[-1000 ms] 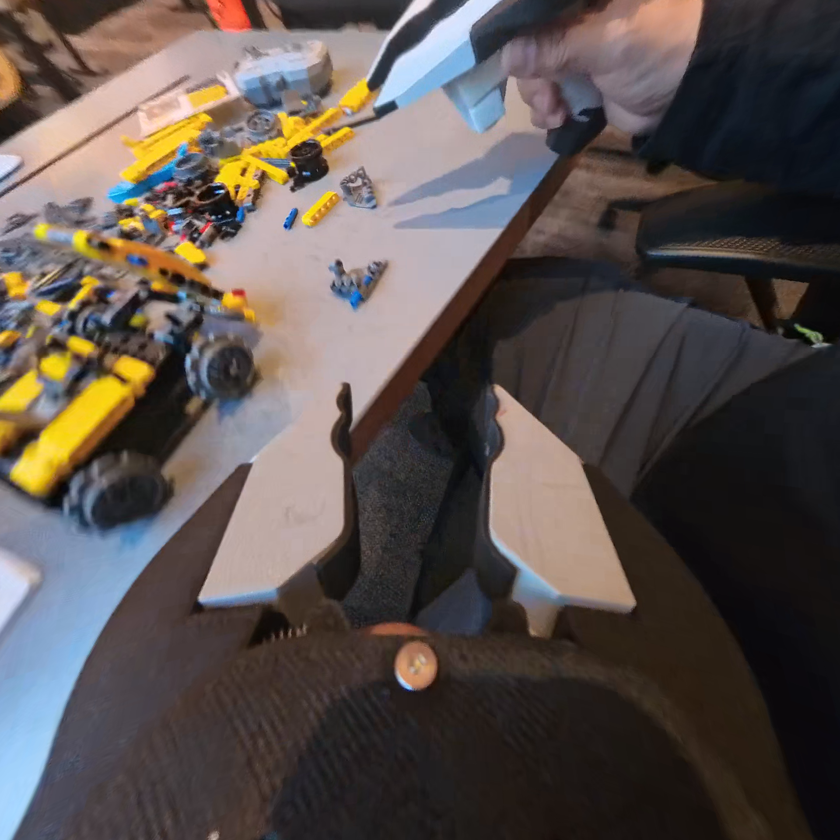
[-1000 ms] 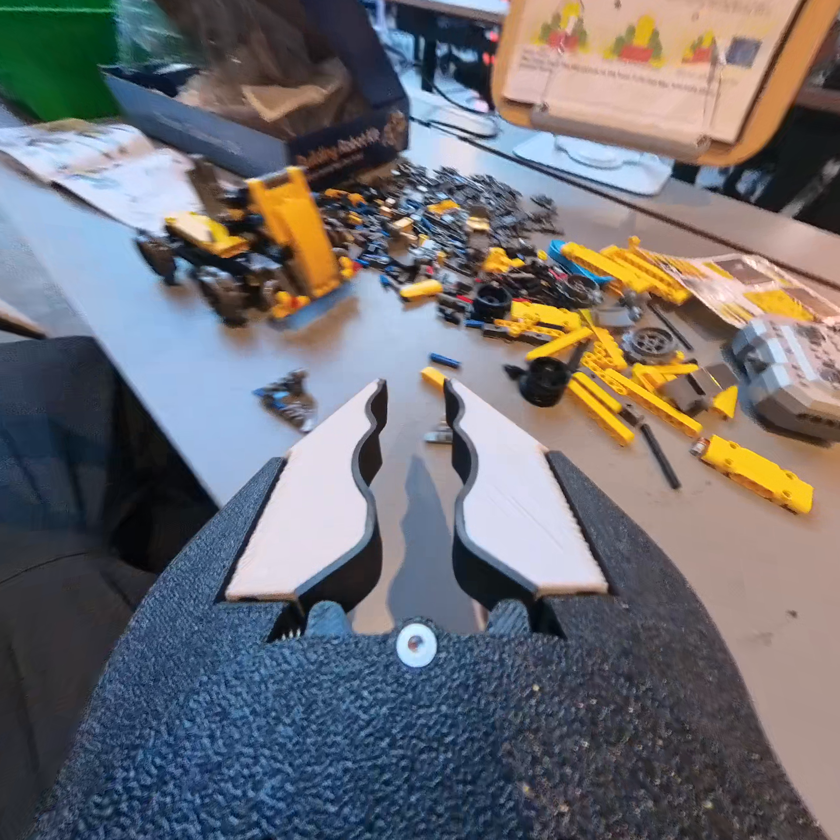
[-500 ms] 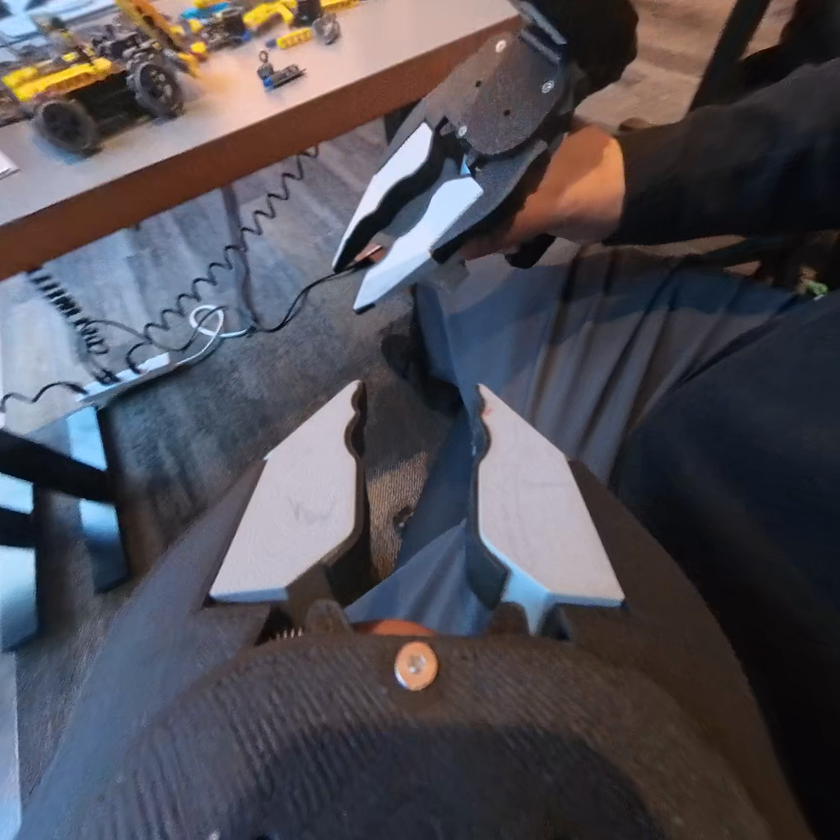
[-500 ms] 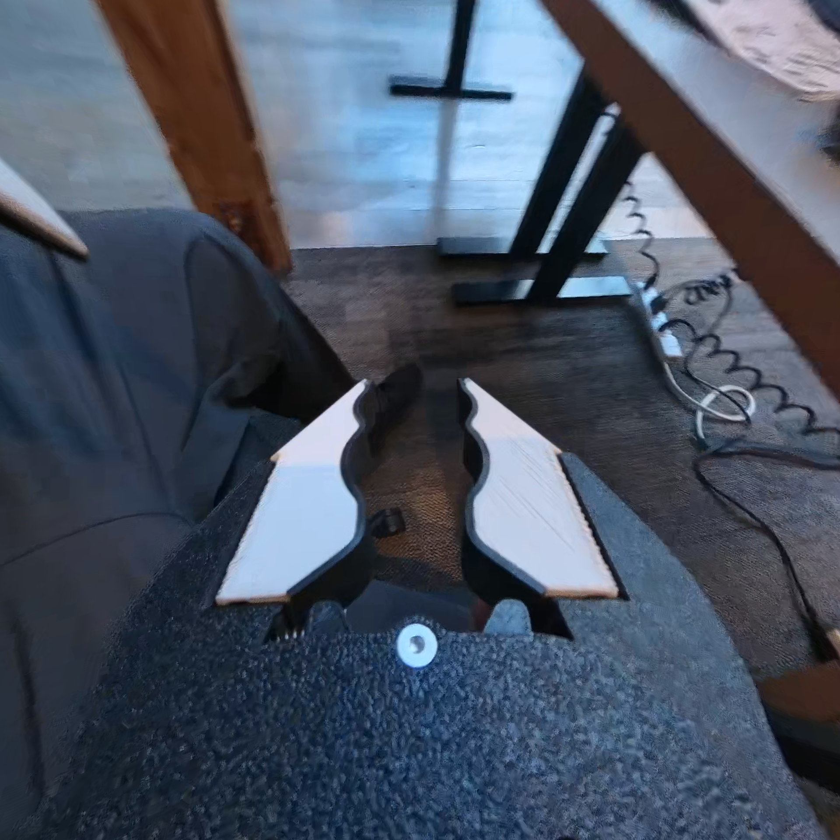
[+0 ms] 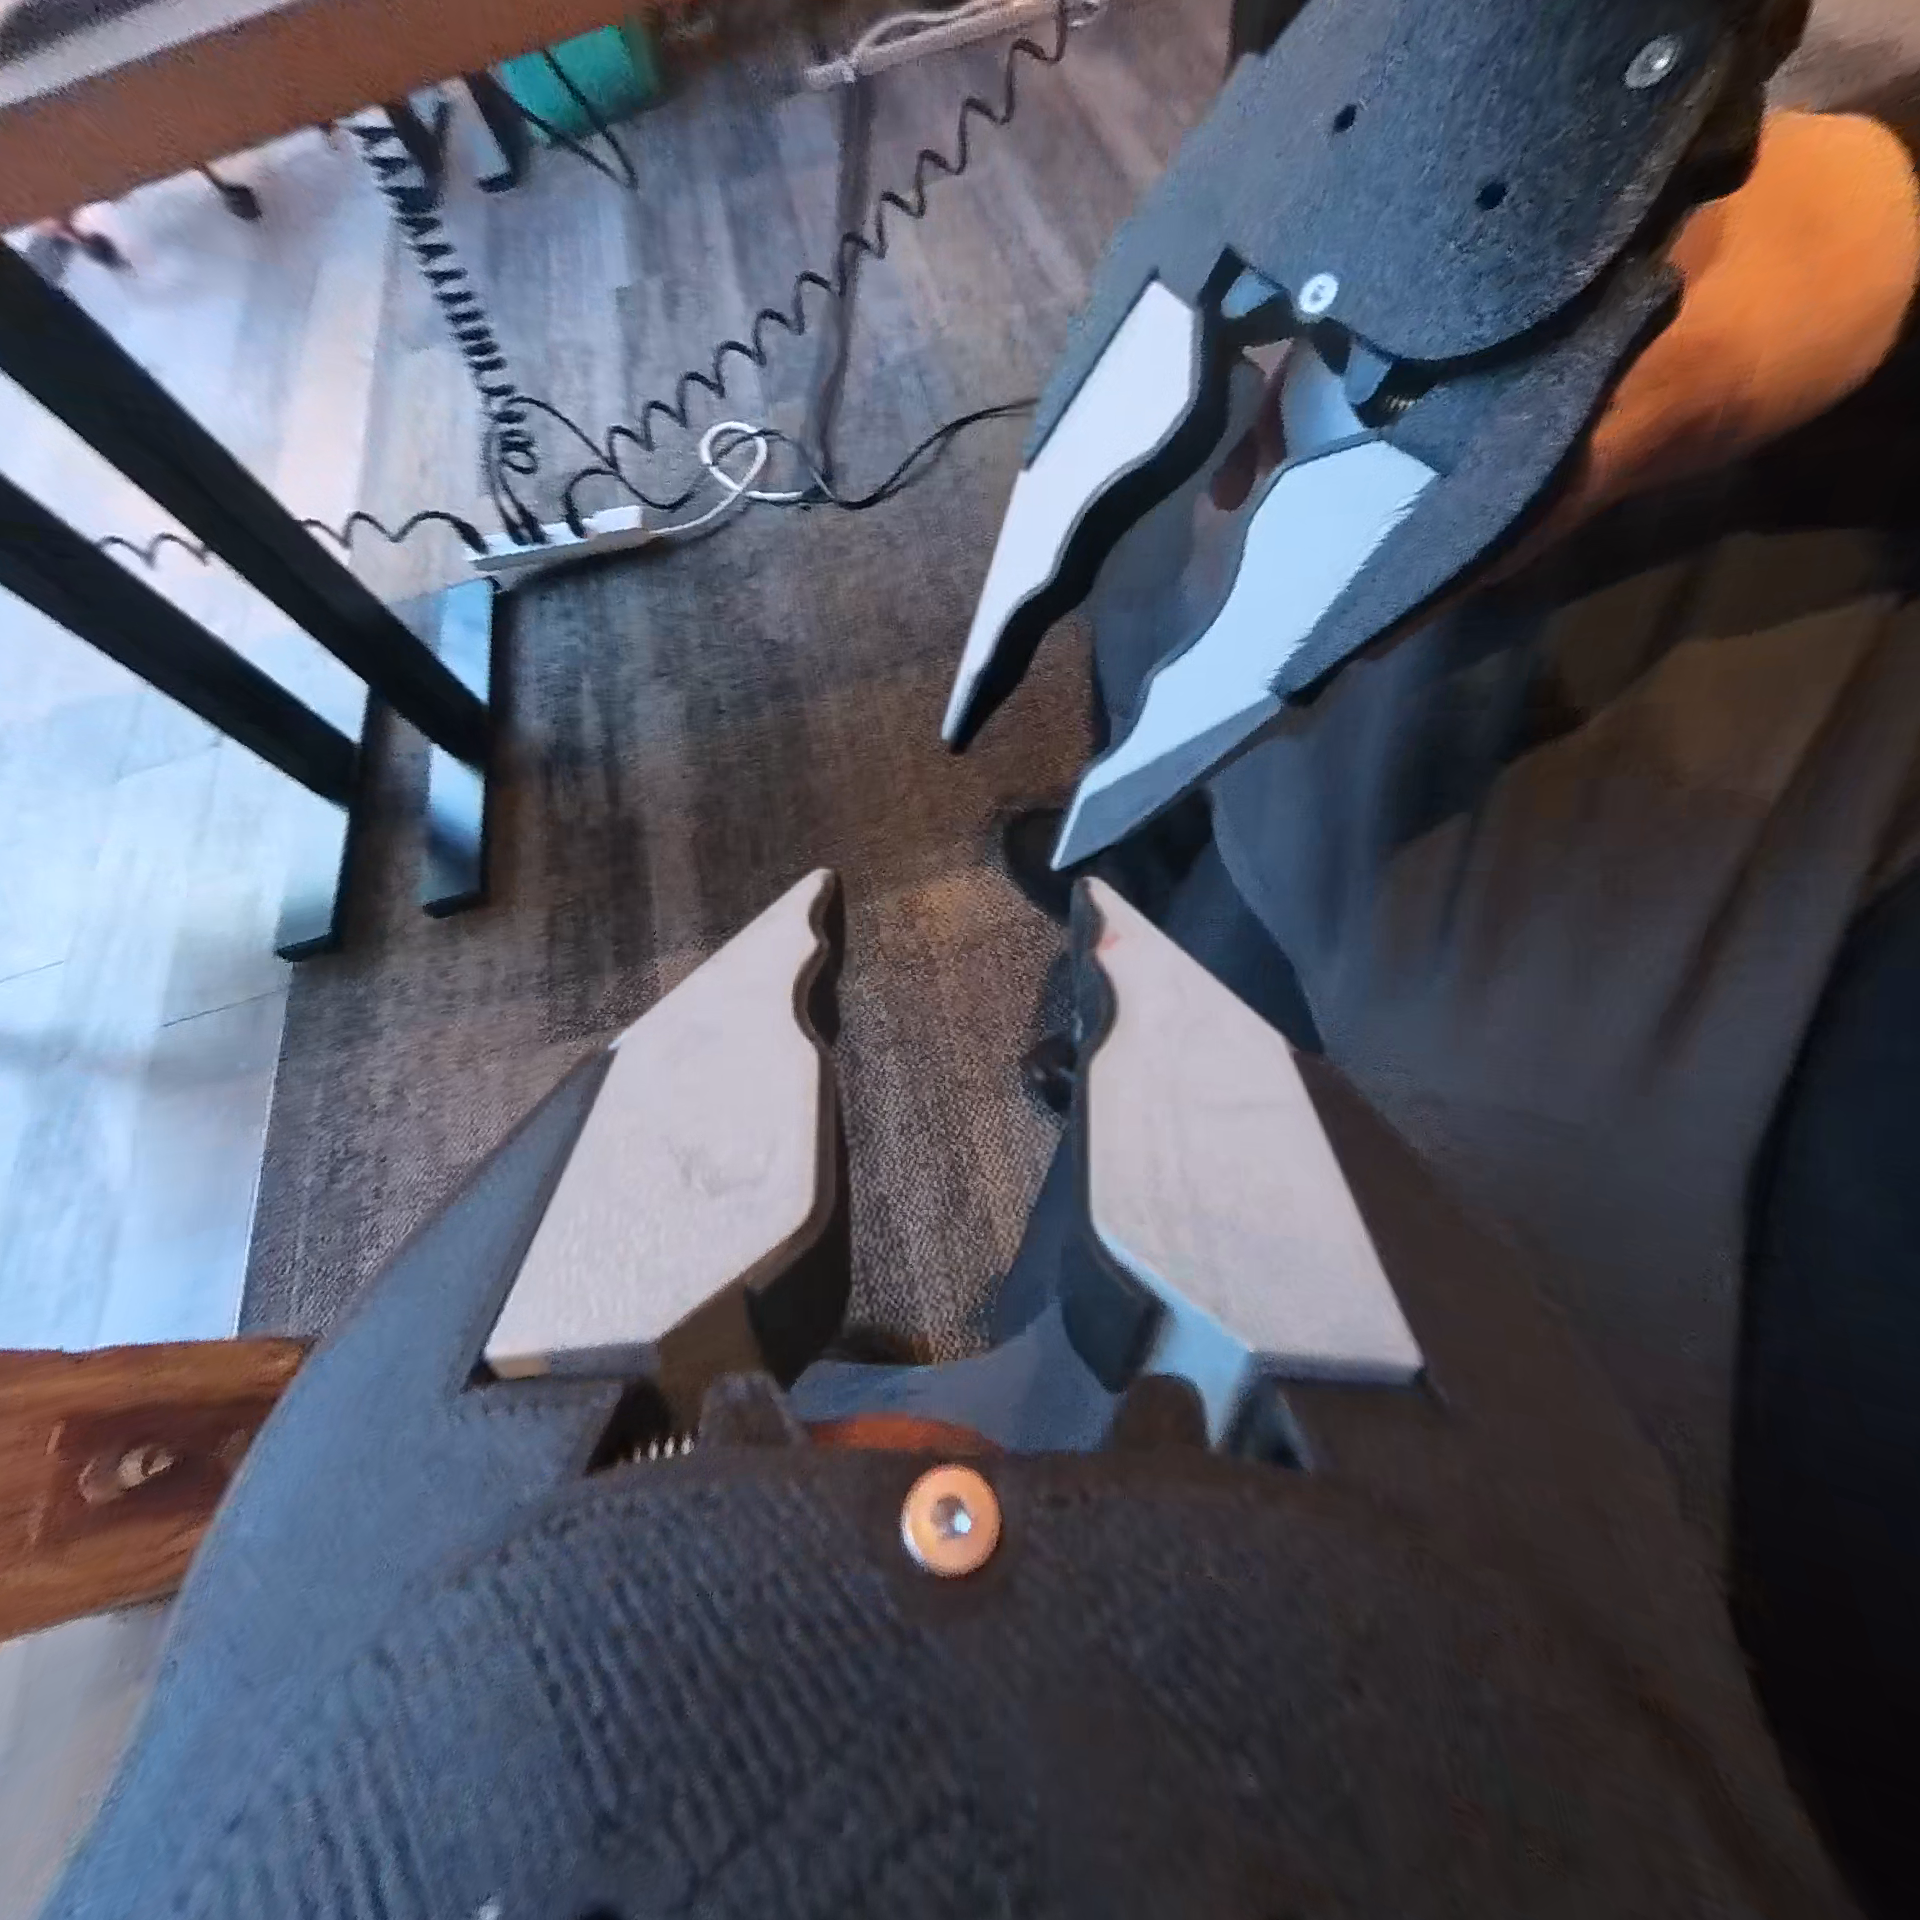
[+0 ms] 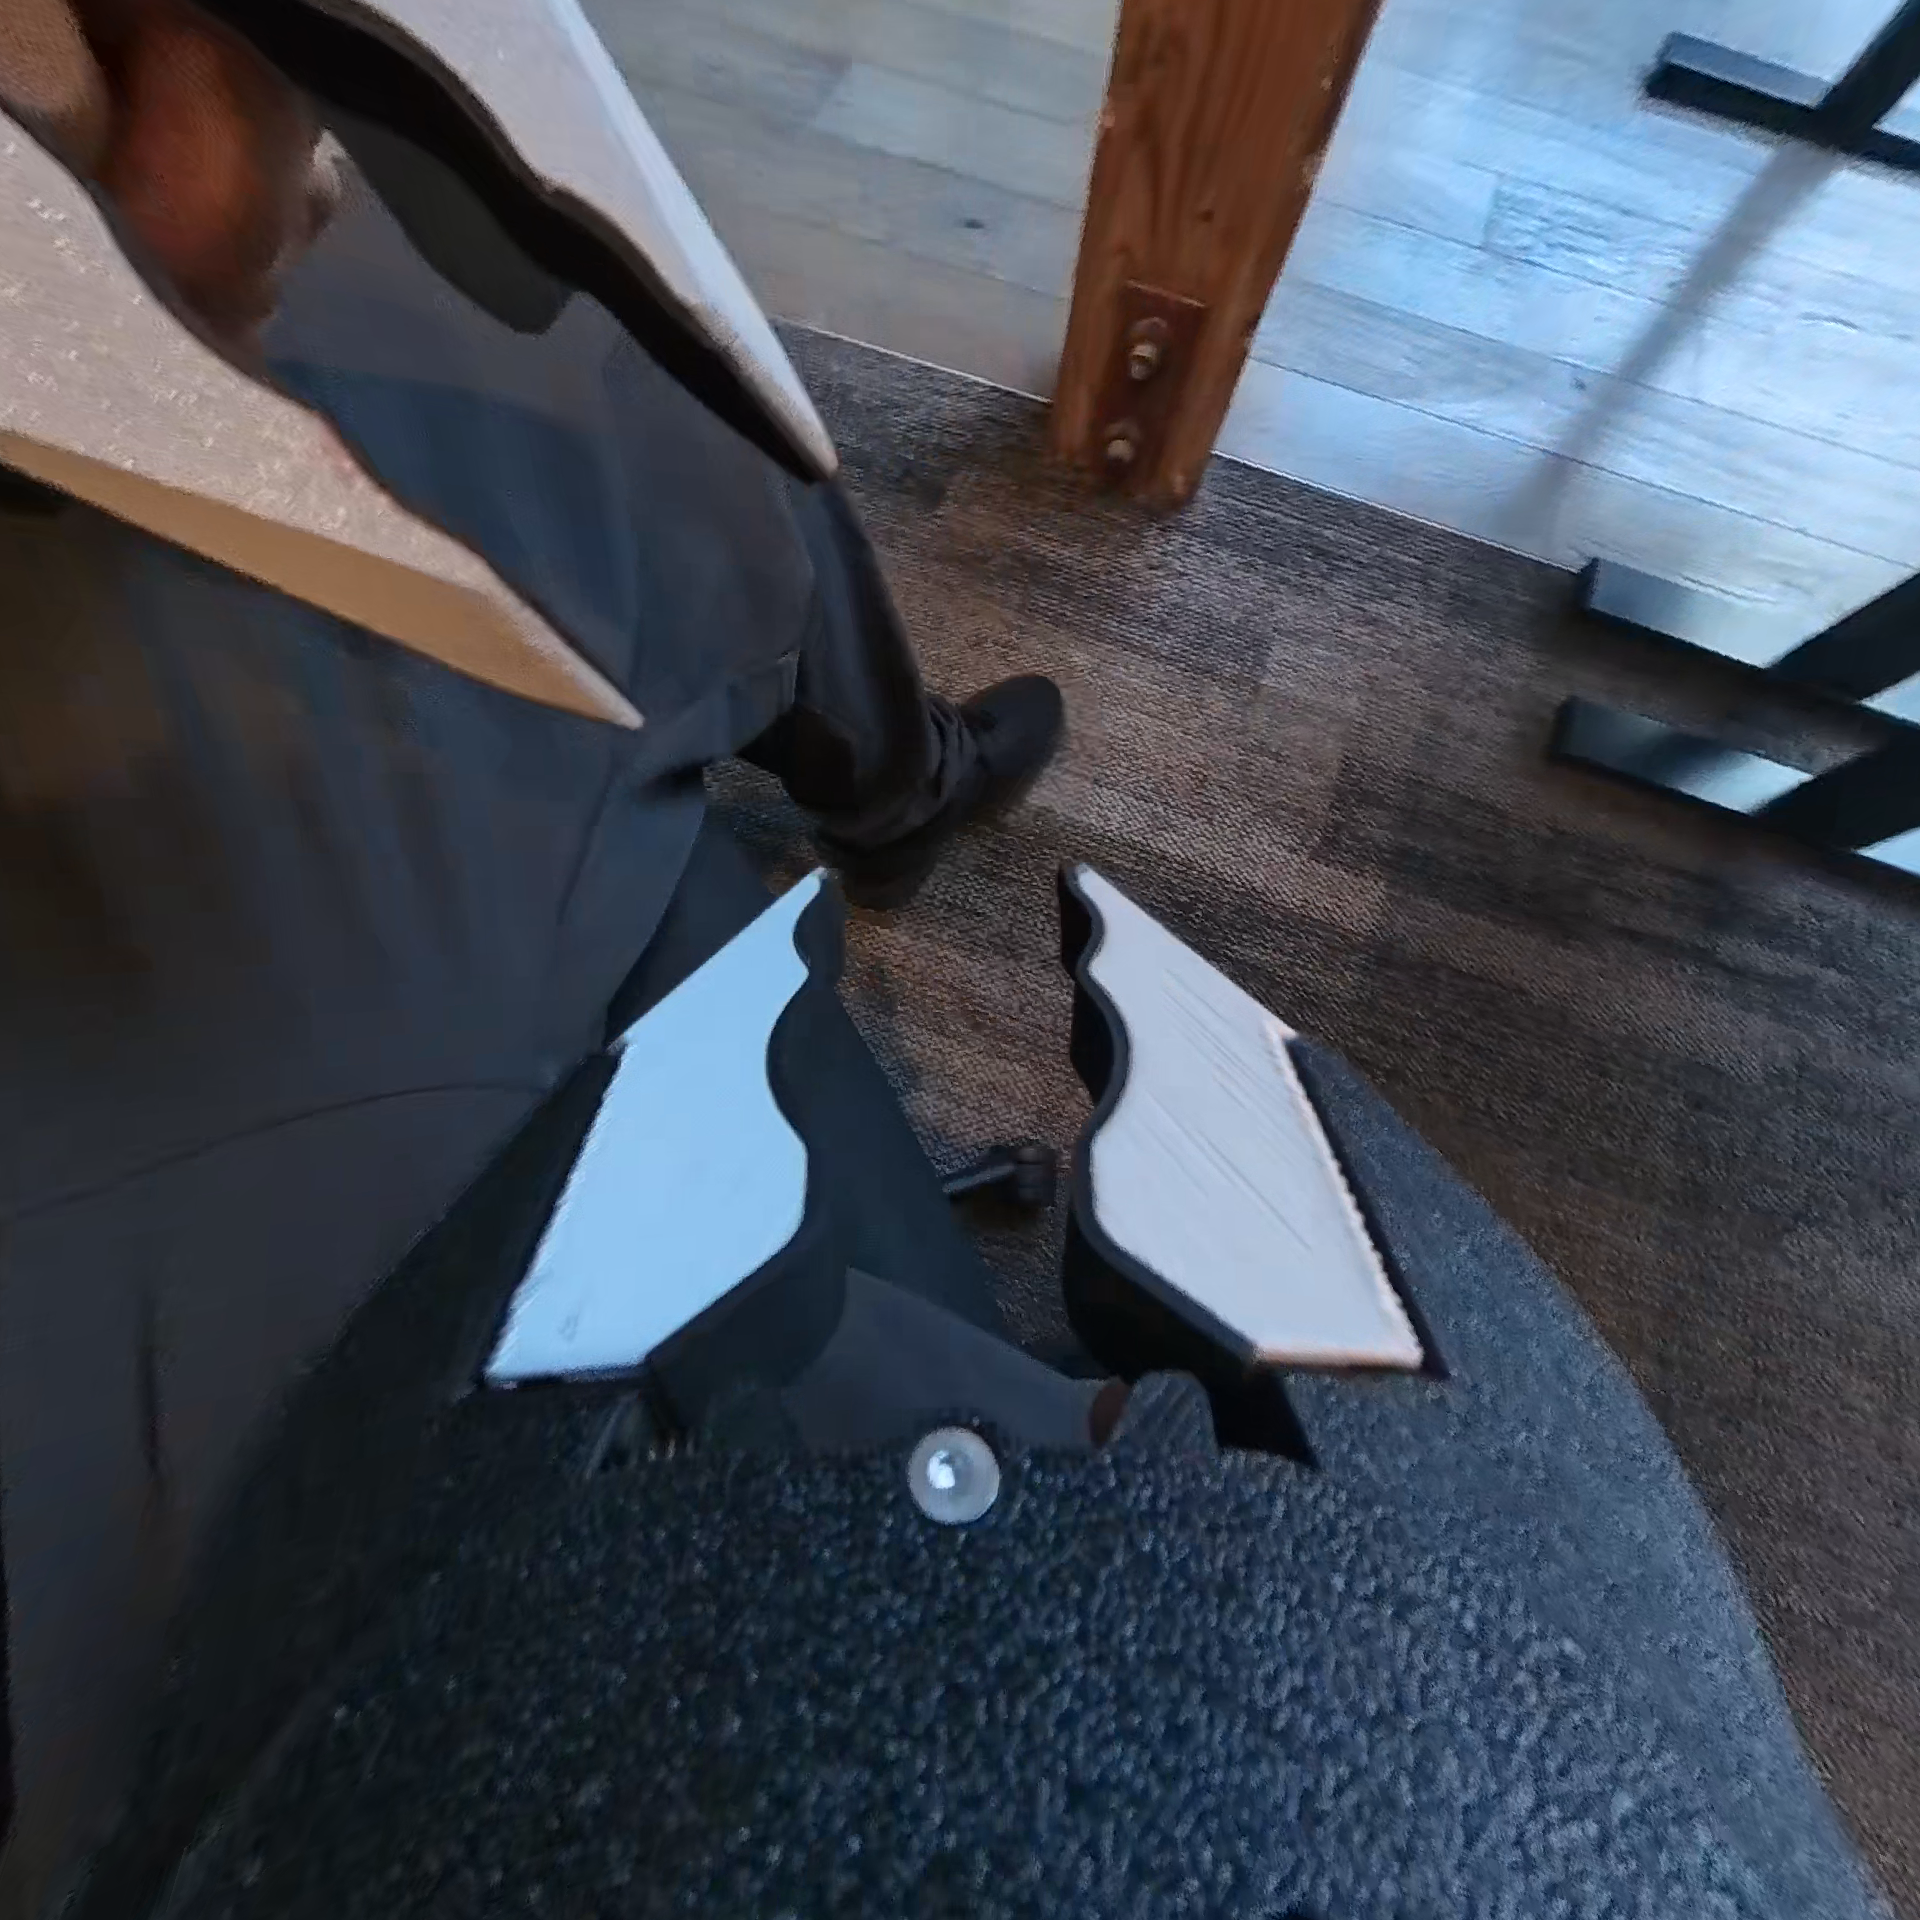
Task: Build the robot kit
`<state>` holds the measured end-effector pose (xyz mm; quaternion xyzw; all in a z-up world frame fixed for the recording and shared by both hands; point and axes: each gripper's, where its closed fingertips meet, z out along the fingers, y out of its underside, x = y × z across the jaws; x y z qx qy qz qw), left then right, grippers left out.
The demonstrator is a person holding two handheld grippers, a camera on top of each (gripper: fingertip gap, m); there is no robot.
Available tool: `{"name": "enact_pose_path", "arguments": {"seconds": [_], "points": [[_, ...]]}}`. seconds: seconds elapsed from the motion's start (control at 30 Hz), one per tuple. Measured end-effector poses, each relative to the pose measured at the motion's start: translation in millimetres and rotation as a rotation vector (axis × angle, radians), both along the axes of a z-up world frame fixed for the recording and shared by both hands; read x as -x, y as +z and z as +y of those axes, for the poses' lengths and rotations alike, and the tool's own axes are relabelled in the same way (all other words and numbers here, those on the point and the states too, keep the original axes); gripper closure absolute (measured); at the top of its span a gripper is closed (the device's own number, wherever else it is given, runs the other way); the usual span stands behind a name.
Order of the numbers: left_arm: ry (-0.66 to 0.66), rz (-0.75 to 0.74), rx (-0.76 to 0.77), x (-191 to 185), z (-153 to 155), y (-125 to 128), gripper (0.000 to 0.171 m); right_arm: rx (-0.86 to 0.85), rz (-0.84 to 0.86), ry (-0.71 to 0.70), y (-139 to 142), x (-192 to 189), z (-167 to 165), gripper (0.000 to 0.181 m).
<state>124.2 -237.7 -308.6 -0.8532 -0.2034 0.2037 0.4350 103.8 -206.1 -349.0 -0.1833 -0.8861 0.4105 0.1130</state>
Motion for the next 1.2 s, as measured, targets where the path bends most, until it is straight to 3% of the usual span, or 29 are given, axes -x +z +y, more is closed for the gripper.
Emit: {"name": "enact_pose_path", "arguments": {"seconds": [0.3,0.57,0.93,1.2], "points": [[0.141,-0.032,-0.017,2.5,-39.9,-2.9,0.13,-0.023,-0.059,0.138,-10.2,-1.1,-33.6,0.14],[0.189,-0.051,-0.006,-0.9,-52.6,-7.4,0.13,-0.027,-0.07,0.192,-11.9,-8.4,-46.5,0.14],[0.132,-0.061,-0.022,15.7,-30.5,-7.0,0.13,-0.01,-0.026,0.035,-2.3,7.4,-12.1,0.144],[0.045,-0.107,-0.015,27.6,-0.8,-20.4,0.131,0.048,-0.032,-0.073,10.7,16.3,16.4,0.141]]}}
